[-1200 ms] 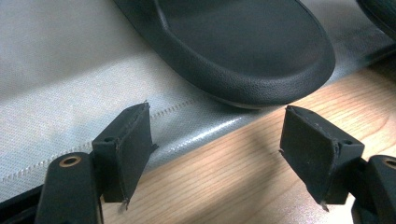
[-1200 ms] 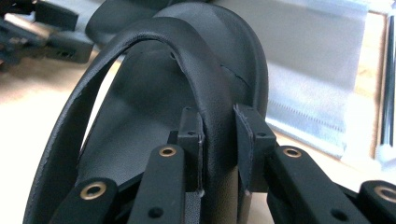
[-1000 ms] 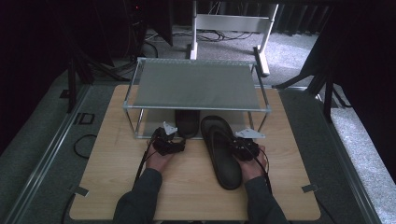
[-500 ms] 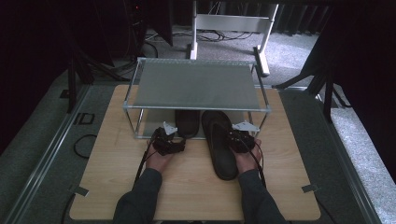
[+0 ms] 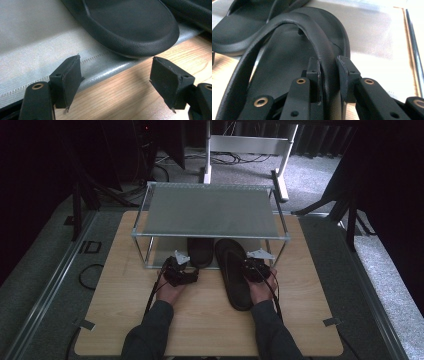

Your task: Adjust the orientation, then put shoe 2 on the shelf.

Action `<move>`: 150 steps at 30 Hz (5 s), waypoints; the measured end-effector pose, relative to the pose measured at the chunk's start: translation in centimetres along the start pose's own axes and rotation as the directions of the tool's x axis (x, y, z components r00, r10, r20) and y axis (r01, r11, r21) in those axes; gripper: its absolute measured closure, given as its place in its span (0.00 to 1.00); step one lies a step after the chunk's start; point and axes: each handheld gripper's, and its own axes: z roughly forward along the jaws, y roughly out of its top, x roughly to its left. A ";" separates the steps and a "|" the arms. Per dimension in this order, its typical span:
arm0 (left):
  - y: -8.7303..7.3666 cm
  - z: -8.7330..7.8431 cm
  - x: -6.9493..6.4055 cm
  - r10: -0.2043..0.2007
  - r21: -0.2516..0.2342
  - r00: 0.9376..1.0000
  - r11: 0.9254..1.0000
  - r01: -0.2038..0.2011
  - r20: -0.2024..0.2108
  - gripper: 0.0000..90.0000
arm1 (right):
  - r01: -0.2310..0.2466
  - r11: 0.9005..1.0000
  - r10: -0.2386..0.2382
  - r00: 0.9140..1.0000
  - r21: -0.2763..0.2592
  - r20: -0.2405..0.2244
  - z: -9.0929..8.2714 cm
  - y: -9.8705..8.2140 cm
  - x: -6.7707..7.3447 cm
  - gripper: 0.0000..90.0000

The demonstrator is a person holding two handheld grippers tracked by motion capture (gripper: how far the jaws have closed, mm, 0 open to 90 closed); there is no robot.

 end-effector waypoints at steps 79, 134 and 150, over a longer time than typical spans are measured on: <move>0.0 -0.1 0.1 -0.010 -0.005 1.000 1.000 0.010 0.002 0.29 | 0.212 0.972 -0.182 0.950 0.099 -0.252 -9.3 -9.1 2.4 0.33; 0.0 -0.1 0.1 -0.015 -0.004 1.000 1.000 0.015 0.006 0.29 | 0.244 0.970 -0.242 0.966 0.007 -0.094 -5.1 -5.8 4.8 0.46; 0.0 -0.1 0.1 -0.014 -0.004 1.000 1.000 0.014 0.007 0.29 | 0.203 0.979 -0.203 0.976 -0.002 -0.080 -3.2 -4.4 4.5 0.46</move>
